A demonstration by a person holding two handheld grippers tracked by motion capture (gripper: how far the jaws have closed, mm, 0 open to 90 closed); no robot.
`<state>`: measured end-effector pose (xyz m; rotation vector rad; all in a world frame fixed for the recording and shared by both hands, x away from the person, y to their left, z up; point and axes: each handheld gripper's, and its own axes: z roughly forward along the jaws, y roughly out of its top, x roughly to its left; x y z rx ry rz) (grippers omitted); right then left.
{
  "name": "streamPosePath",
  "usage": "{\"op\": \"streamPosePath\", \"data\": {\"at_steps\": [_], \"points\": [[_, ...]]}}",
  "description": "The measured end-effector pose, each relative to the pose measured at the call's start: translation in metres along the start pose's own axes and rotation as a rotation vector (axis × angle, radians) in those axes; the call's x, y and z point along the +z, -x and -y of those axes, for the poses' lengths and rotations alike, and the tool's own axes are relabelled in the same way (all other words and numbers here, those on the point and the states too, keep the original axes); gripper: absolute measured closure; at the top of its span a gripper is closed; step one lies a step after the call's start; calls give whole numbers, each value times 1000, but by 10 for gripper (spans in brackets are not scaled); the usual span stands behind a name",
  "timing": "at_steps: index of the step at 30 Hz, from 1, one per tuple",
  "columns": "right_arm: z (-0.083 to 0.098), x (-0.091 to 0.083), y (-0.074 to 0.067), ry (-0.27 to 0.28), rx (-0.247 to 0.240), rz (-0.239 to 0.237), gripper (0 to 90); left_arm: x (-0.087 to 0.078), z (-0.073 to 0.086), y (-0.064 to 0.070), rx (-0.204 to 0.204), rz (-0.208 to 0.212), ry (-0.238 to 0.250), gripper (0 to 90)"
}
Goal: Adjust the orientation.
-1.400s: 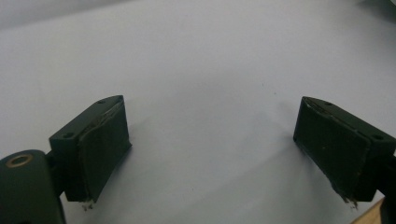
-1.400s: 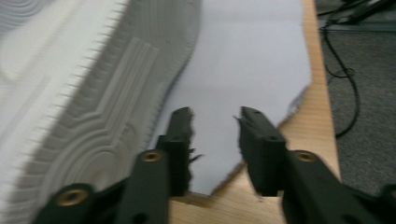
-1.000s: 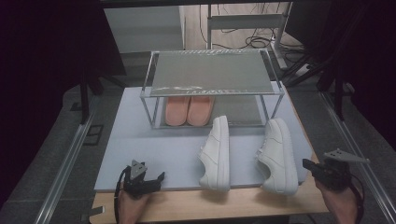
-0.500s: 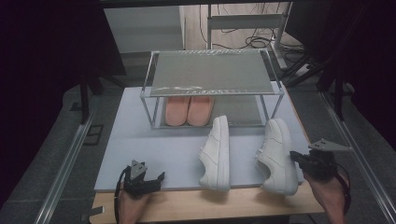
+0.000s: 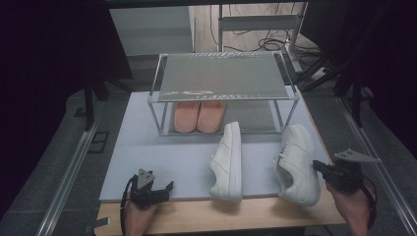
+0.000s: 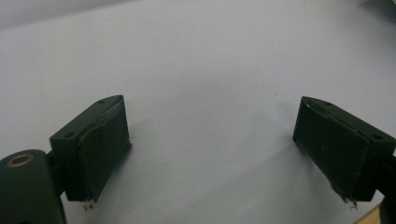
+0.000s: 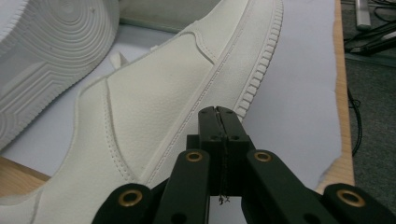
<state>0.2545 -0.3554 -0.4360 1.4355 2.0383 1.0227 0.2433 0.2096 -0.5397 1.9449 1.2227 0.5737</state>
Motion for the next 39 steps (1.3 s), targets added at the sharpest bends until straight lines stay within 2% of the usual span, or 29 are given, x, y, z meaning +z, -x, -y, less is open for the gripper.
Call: {"op": "streamPosePath", "data": {"at_steps": [7,10,16,19,22,24,28,31,39], "points": [[6,-3,11,-6,23,40,895,0,0,0,0,0,0,103],[11,-3,18,-22,32,76,895,0,0,0,0,0,0,102],[23,1,33,-35,56,115,896,0,0,0,0,0,-1,103],[29,8,39,-60,67,143,896,0,0,0,-1,0,0,103],[35,12,47,-57,111,130,895,0,0,0,-1,0,0,103],[39,17,48,-75,105,148,896,0,0,0,-1,0,-1,103],[46,26,48,-71,126,113,896,0,0,0,-1,0,0,103],[46,27,48,-74,128,119,895,0,0,0,-1,0,0,104],[41,13,49,-35,134,102,895,0,0,0,-1,0,0,104]]}}
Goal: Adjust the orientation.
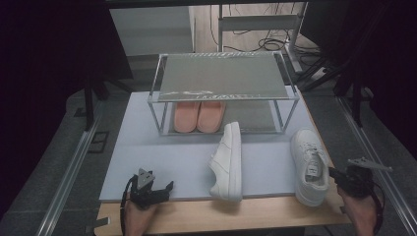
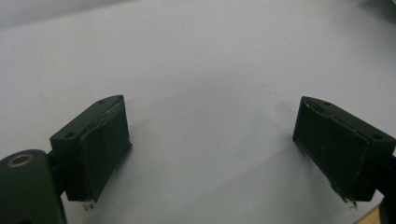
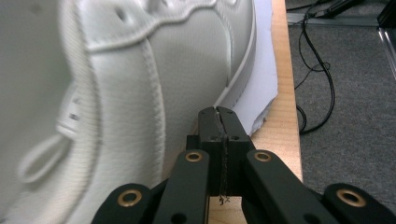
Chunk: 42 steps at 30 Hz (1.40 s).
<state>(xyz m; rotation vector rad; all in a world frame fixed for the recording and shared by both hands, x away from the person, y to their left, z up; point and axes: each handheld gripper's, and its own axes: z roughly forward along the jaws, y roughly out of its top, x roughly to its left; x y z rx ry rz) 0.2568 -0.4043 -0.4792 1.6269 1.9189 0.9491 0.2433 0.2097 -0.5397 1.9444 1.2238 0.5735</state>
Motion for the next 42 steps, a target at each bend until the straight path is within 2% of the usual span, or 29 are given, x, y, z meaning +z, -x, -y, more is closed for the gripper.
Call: {"op": "streamPosePath", "data": {"at_steps": [12,23,33,42], "points": [[-10,-27,-4,37,0,-21,894,0,0,0,-1,1,0,103],[-21,-45,-17,56,-34,-44,894,0,0,0,-1,1,1,104],[-35,-54,-45,86,-72,-110,893,0,0,0,-1,2,1,104],[-45,-43,-73,75,-128,-166,894,0,0,0,-1,1,1,104]]}}
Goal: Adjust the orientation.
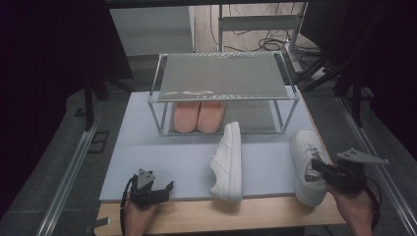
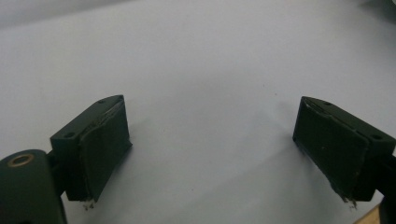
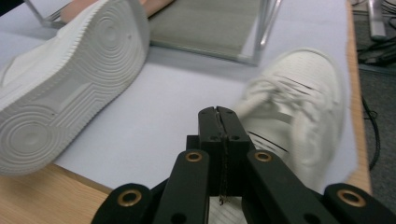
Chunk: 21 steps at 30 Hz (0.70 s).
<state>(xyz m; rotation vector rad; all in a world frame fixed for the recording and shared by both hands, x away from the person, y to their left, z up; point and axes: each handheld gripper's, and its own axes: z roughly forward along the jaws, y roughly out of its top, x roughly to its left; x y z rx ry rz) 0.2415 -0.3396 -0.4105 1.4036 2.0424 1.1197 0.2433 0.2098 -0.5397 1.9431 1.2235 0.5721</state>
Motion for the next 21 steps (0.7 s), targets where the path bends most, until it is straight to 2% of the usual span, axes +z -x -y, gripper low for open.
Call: {"op": "streamPosePath", "data": {"at_steps": [10,21], "points": [[-9,26,-31,-16,-51,-67,894,0,0,0,0,0,0,104],[-10,47,-60,-36,-94,-121,894,0,0,0,0,0,0,104]]}}
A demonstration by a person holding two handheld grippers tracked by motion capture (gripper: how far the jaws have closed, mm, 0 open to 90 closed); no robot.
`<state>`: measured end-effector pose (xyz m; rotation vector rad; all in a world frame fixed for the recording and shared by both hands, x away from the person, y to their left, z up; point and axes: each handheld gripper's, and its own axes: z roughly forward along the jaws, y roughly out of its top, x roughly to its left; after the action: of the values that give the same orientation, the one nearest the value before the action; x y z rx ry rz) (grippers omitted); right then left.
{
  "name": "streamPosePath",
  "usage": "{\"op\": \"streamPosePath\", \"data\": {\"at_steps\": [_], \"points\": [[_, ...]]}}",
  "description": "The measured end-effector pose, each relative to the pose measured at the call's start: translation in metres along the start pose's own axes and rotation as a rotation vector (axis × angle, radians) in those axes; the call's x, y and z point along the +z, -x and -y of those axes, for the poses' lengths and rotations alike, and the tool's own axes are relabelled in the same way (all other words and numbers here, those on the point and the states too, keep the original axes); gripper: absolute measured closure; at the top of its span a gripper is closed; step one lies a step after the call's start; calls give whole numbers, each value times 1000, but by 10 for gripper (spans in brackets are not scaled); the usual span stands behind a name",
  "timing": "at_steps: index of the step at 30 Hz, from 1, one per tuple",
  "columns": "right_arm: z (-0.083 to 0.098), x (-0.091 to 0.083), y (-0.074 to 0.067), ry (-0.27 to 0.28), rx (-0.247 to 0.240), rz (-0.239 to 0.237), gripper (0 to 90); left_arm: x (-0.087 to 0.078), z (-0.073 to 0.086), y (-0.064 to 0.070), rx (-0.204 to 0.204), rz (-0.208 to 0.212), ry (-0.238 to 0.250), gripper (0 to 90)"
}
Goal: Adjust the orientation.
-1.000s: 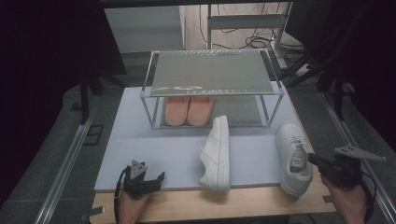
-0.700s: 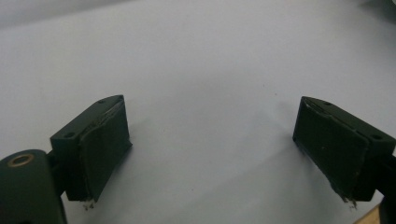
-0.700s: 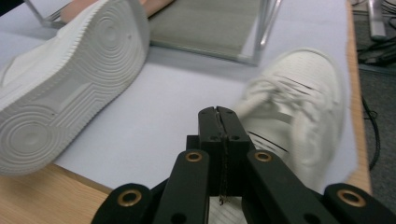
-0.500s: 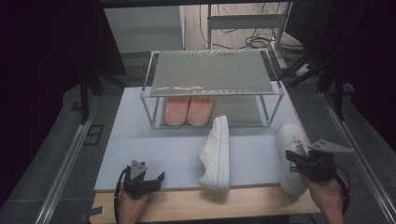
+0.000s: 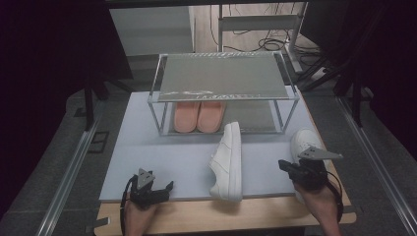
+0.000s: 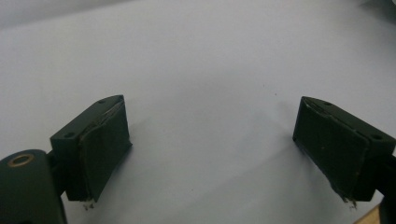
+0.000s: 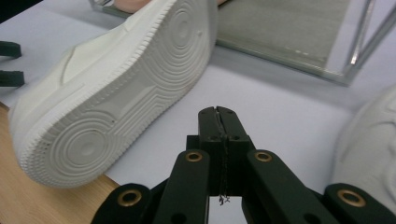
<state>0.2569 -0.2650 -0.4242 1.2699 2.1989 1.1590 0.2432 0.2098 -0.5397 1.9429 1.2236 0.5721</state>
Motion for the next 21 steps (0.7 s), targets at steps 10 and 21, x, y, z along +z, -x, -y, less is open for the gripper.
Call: {"op": "streamPosePath", "data": {"at_steps": [10,21], "points": [[-9,23,-24,-13,-42,-60,894,0,0,0,-2,0,2,104],[-17,50,-44,-13,-82,-107,894,0,0,0,-4,0,3,104]]}}
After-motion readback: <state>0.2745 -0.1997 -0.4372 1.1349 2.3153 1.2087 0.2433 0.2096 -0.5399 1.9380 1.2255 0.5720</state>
